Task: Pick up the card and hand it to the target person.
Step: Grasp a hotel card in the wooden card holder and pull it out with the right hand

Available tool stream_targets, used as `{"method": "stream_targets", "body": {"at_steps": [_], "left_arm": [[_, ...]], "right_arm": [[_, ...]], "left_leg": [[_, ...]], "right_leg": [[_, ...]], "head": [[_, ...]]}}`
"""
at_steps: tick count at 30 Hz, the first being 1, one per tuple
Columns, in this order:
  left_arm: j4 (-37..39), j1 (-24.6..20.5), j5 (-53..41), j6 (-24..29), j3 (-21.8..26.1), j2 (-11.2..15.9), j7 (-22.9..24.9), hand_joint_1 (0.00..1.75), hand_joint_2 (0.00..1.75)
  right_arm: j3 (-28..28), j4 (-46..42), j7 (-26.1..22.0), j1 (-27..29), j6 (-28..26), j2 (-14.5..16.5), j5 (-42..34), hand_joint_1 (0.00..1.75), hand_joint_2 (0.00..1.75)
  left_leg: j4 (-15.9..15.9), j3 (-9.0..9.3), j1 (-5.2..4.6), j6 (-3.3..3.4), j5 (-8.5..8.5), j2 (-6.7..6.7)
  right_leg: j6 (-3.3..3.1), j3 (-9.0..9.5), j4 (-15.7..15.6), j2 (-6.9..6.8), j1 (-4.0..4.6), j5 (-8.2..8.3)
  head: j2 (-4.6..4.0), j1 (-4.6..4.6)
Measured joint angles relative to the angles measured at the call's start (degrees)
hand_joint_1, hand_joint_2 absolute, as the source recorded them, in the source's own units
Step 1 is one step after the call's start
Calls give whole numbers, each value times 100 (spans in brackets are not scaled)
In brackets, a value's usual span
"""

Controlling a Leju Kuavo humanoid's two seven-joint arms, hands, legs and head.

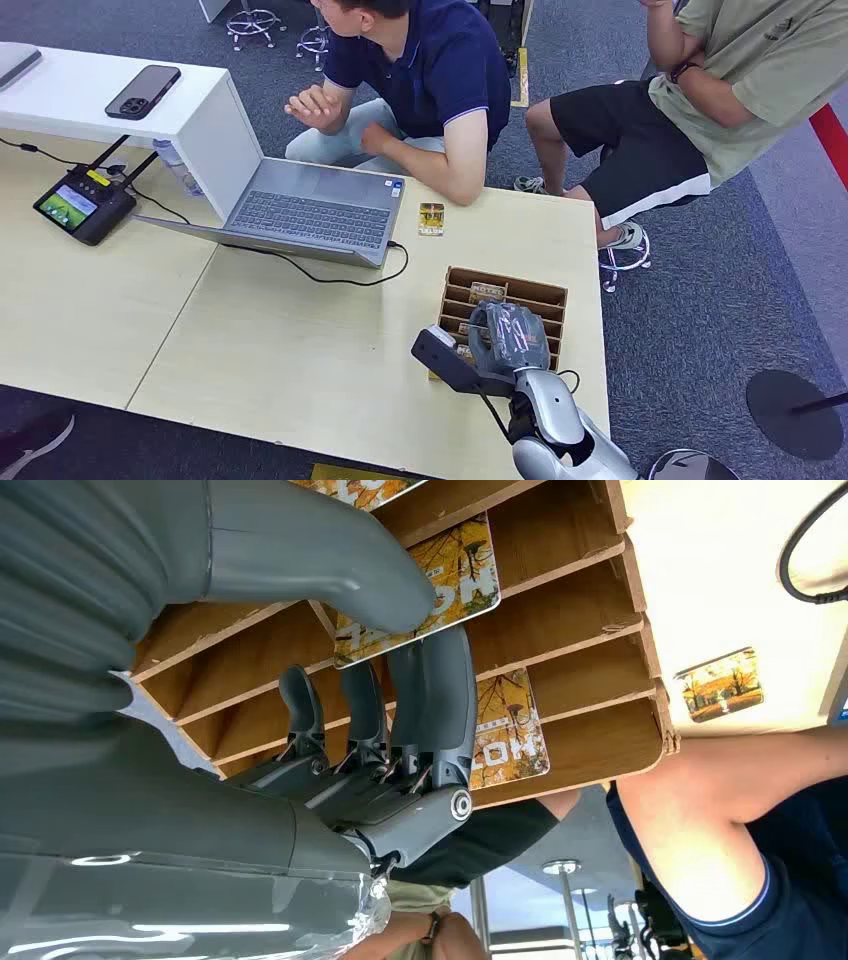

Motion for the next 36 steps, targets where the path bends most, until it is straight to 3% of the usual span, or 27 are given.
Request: {"method": "stream_targets", "body": {"at_steps": [17, 18, 21, 22, 25, 36], "left_arm": [[0, 0, 5, 0, 0, 0, -1, 0, 0], [0, 0, 5, 1, -1, 0, -1, 0, 0], [0, 0, 7, 6, -1, 0, -3, 0, 0], [0, 0, 8, 10, -1, 0, -5, 0, 44], [0, 0, 21, 39, 0, 0, -38, 0, 175], [0, -1, 105, 288, 0, 7, -292, 0, 175]], "right_arm": [[3, 0, -1, 11, 48, 0, 0, 109, 175], [4, 0, -2, 12, 71, 0, 0, 117, 175], [7, 0, -4, 18, 139, 0, 0, 163, 175], [7, 0, -4, 20, 159, 0, 0, 172, 175], [7, 0, -7, 23, 198, 0, 2, 175, 175], [7, 0, -206, 21, 12, 3, -125, 175, 175]], "left_leg": [[0, 0, 0, 0, 0, 0], [0, 0, 0, 0, 0, 0], [0, 0, 0, 0, 0, 0], [0, 0, 0, 0, 0, 0], [0, 0, 0, 0, 0, 0], [0, 0, 0, 0, 0, 0]], "right_leg": [[0, 0, 0, 0, 0, 0], [0, 0, 0, 0, 0, 0], [0, 0, 0, 0, 0, 0], [0, 0, 0, 0, 0, 0], [0, 0, 0, 0, 0, 0], [0, 1, 0, 0, 0, 0]], "head": [[0, 0], [0, 0], [0, 0], [0, 0], [0, 0], [0, 0]]}}
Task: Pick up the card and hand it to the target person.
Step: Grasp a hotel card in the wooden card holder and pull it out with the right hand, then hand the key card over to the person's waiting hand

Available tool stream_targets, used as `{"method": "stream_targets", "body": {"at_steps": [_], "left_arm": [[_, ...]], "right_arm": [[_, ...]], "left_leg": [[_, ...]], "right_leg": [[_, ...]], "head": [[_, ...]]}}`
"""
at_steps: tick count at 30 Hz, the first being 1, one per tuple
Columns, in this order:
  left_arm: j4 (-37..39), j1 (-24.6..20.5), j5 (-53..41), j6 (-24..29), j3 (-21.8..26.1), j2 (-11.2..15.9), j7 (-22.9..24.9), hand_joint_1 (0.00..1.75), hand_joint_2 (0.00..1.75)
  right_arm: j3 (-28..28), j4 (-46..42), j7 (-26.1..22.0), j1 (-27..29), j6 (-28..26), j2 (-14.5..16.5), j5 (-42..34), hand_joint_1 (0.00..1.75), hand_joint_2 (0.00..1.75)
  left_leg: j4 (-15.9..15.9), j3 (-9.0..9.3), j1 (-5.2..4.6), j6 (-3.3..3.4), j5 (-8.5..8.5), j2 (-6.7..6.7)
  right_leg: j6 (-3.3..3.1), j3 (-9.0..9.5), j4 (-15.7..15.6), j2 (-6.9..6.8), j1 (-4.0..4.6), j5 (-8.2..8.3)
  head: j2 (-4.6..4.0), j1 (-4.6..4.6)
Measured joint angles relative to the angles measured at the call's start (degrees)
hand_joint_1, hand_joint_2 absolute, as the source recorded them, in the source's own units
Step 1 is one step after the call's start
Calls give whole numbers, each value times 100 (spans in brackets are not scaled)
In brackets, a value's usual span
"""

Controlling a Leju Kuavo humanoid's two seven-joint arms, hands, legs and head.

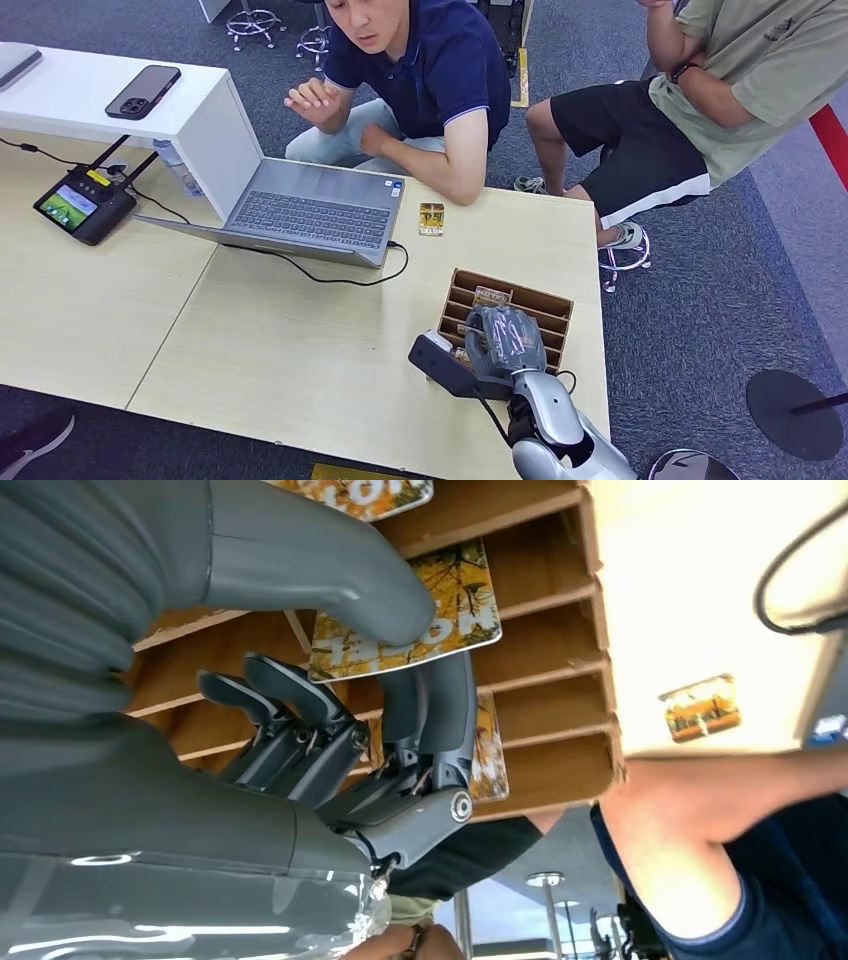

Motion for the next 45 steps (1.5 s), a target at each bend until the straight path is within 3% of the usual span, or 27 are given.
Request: {"method": "stream_targets", "body": {"at_steps": [4, 7, 12, 16, 22, 32, 36, 38, 42, 45], "left_arm": [[0, 0, -13, -3, 0, 2, 5, 0, 175], [0, -1, -73, -39, -5, 2, 25, 0, 175], [0, -10, -310, -201, -67, 0, 39, 0, 175], [-1, -16, -432, -258, -169, -2, 72, 0, 175], [0, -20, -518, -288, -306, -2, 151, 0, 175], [0, -22, -535, -316, -444, -4, 103, 0, 175], [-1, -22, -549, -376, -472, -7, 4, 0, 175], [-1, -22, -551, -403, -493, -8, -21, 0, 175], [0, -22, -528, -404, -534, -8, -39, 0, 0], [0, -21, -489, -393, -546, -10, -39, 0, 0]], "right_arm": [[0, 0, -222, -22, -204, 8, -257, 175, 175], [-1, 13, -668, -191, -545, 69, -933, 175, 175], [-4, 295, -1559, -1094, -1071, 318, -2312, 175, 175], [-4, 864, -1926, -1882, -1249, 592, -2845, 175, 175], [-4, 1716, -2056, -2520, -1410, 905, -3013, 175, 175], [8, 2561, -1898, -2894, -1495, 1196, -2844, 175, 175], [14, 2748, -1842, -2938, -1551, 1268, -2710, 0, 175], [24, 2804, -1796, -2958, -1553, 1287, -2651, 0, 175], [43, 2867, -1714, -2984, -1549, 1293, -2573, 0, 175], [61, 2883, -1724, -2985, -1551, 1293, -2615, 0, 175]], "left_leg": [[0, -2, 0, 0, 0, 0], [0, -4, 0, 0, 0, 0], [0, -3, 0, -1, 12, 2], [0, -4, 1, -1, 18, 0], [0, -7, 0, -1, 19, -2], [0, -8, 0, -1, 19, -2], [0, -7, 0, -1, 20, -2], [0, -7, 0, -1, 20, -2], [0, -8, 0, -1, 19, -2], [0, -7, 0, 0, 19, -2]], "right_leg": [[0, 0, 1, 0, 0, 0], [-2, -1, 2, 2, 0, 2], [-1, -2, 3, 3, 0, 9], [0, -1, 4, 0, 0, 12], [0, -2, 4, -1, 0, 13], [1, -3, 3, -2, 0, 13], [1, -4, 4, -1, 0, 15], [1, -4, 4, -1, 0, 15], [1, -4, 4, -1, 0, 15], [1, -4, 3, -1, 0, 15]], "head": [[0, 0], [0, 0], [0, 0], [0, 1], [0, 1], [0, 1], [0, 0], [0, 0], [0, 0], [0, 0]]}}
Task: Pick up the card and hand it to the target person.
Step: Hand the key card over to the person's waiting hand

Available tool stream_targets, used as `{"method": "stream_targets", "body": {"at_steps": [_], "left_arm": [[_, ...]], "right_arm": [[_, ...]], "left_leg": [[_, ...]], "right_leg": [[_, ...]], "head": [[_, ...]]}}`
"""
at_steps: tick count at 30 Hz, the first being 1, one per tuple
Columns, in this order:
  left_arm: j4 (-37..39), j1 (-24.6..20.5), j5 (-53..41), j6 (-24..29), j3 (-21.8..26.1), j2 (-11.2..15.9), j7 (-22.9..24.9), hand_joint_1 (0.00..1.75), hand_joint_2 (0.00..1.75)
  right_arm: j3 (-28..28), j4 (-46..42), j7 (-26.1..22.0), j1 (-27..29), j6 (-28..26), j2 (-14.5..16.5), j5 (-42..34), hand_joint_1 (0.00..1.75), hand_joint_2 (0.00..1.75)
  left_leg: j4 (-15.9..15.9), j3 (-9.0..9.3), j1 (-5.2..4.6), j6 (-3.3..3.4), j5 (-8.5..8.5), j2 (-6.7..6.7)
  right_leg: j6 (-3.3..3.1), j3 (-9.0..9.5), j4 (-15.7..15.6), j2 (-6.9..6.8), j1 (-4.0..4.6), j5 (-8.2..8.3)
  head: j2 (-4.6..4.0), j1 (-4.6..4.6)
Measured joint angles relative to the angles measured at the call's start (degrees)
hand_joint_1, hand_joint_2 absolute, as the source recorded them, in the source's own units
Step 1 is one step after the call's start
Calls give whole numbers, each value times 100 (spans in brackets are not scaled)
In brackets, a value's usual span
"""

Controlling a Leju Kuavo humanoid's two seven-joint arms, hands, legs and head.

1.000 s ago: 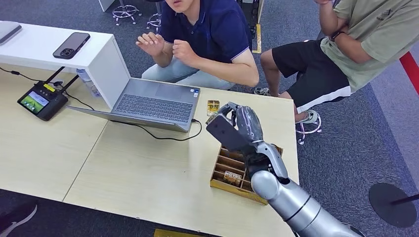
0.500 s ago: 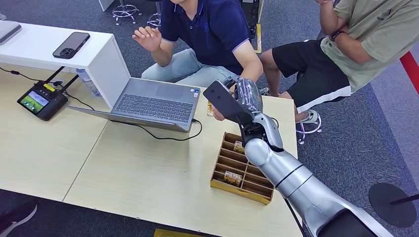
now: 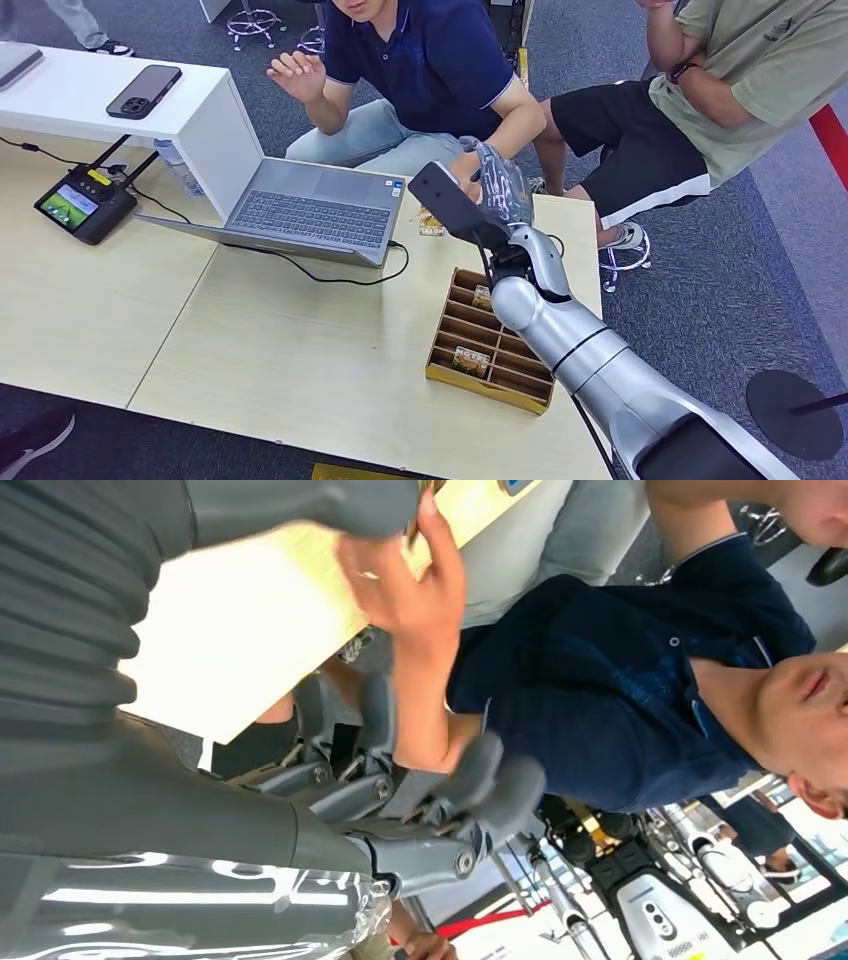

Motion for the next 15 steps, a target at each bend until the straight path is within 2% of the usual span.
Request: {"method": "stream_targets", "body": {"at_steps": [11, 15], "left_arm": [[0, 8, 196, 39, -2, -5, -5, 0, 0], [0, 20, 356, 94, -1, -5, -26, 0, 0]], "right_arm": [[-130, -520, -926, 298, 166, -140, -1833, 0, 175], [-374, -1091, -1462, 738, 395, -391, -3277, 0, 175]], "left_leg": [[1, 6, 0, 0, 0, 2], [2, 8, -1, 1, -1, 0]], "right_leg": [[0, -1, -1, 3, 0, 0], [0, -1, -5, 0, 0, 0]], "head": [[0, 0], [0, -1]]}}
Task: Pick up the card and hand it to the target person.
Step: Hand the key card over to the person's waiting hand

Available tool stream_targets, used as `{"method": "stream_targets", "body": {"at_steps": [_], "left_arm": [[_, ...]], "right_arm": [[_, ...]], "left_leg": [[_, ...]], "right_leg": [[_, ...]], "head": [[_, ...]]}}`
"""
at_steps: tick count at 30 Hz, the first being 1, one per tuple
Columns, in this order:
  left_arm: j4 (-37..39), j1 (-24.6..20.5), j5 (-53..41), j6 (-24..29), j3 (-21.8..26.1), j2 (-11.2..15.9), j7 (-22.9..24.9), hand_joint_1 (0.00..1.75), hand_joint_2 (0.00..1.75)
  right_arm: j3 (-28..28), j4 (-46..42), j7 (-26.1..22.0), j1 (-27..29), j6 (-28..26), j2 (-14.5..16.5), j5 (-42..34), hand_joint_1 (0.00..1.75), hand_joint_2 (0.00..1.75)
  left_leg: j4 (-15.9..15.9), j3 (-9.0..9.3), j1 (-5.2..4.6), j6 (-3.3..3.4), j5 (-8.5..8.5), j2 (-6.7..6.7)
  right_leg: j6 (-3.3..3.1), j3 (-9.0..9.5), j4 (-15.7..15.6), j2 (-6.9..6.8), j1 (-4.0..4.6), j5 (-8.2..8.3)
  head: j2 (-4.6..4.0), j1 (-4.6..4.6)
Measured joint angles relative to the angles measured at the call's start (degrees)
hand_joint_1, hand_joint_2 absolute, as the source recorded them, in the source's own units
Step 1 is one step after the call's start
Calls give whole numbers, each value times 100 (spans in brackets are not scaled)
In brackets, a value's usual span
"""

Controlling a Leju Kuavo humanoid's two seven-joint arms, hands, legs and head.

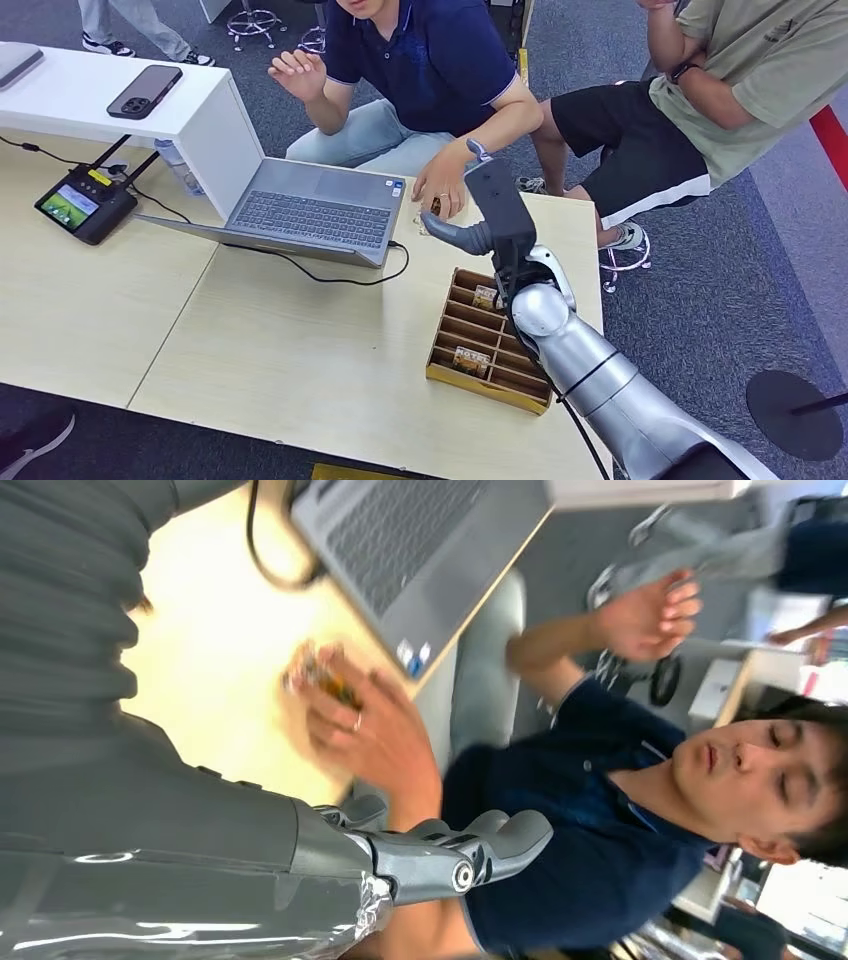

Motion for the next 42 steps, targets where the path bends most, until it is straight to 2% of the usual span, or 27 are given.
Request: {"method": "stream_targets", "body": {"at_steps": [3, 6, 11, 15, 19, 25, 30, 34, 42], "left_arm": [[0, 23, 104, 45, 3, 6, -19, 0, 0], [9, 43, 173, 92, 14, 15, -26, 0, 0], [26, 44, 252, 128, 23, 37, -34, 0, 0], [28, 42, 333, 171, 32, 39, -45, 0, 0], [28, 40, 345, 183, 76, 39, -49, 0, 0], [28, 35, 393, 184, 149, 40, -71, 0, 0], [28, 30, 428, 181, 167, 41, -69, 0, 0], [28, 26, 432, 180, 167, 41, -60, 0, 0], [28, 14, 413, 169, 166, 42, -49, 0, 0]], "right_arm": [[-273, -714, -353, 629, 173, -407, -832, 0, 175], [-596, -1468, -703, 1372, 401, -871, -1154, 0, 175], [-1082, -2515, -936, 2525, 755, -1464, -920, 0, 175], [-1307, -3092, -916, 3216, 876, -1764, -620, 0, 175], [-1404, -3415, -983, 3708, 959, -2005, -713, 0, 175], [-1508, -3600, -892, 4047, 951, -2278, -745, 0, 175], [-1496, -3602, -517, 4074, 862, -2408, -397, 0, 175], [-1450, -3588, -157, 4059, 672, -2449, -17, 0, 175], [-1344, -3488, -76, 3998, 624, -2457, 52, 0, 175]], "left_leg": [[1, -1, -1, 2, -2, 0], [1, -4, -2, 5, -7, 0], [-1, -5, -1, 3, -11, 0], [-2, -4, 0, 1, -11, 1], [-2, -5, 1, 1, -10, 1], [-2, -6, -1, 3, -8, 2], [-2, -7, -1, 3, -8, 2], [-2, -8, 0, 3, -8, 2], [-3, -9, 0, 3, -8, 2]], "right_leg": [[0, 1, -6, 0, 0, 0], [1, 1, -8, 0, -1, 0], [1, -3, -9, 0, 0, -1], [1, -3, -8, 1, 1, -1], [1, -2, -7, 3, 1, 0], [2, -1, -7, 5, -1, 1], [2, -2, -7, 3, -1, 1], [2, -2, -7, 3, 0, 0], [2, -2, -6, 2, 0, 0]], "head": [[0, 2], [0, 2], [0, 1], [0, 1], [0, 1], [0, 2], [0, 2], [0, 1], [0, 2]]}}
